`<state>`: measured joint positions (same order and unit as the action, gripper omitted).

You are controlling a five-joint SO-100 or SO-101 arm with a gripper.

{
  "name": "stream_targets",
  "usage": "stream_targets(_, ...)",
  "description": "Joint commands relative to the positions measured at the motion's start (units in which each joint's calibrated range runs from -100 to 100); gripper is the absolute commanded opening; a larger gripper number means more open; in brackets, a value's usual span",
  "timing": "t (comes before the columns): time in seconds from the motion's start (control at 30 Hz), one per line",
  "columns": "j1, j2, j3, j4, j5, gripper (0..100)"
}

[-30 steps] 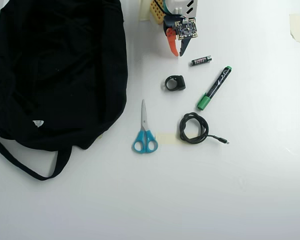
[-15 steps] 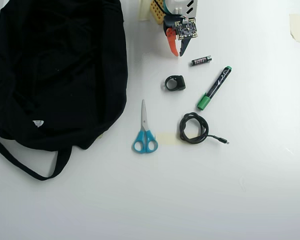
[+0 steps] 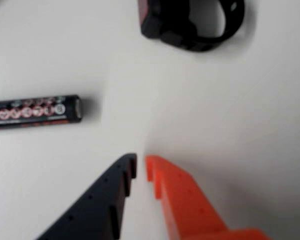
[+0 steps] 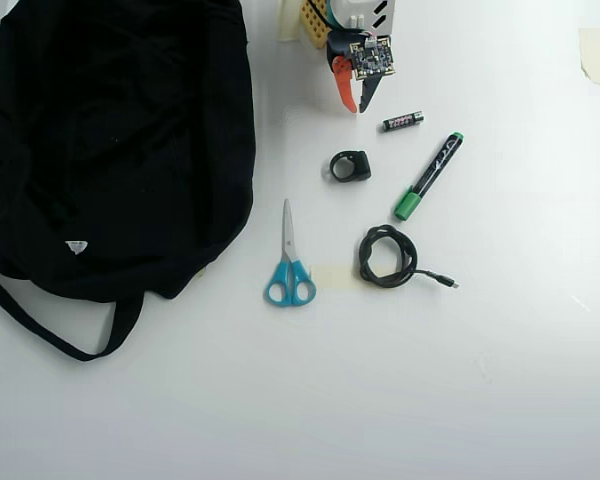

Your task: Put the green marker into the black bag

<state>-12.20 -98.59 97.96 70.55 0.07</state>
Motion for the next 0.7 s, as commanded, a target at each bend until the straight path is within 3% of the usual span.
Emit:
stream_targets(0.0,-0.3,0.0,-0.5,0.9,-0.1,2)
stream_targets(0.67,-0.3,4.1,-13.4,-3.4,0.3,2)
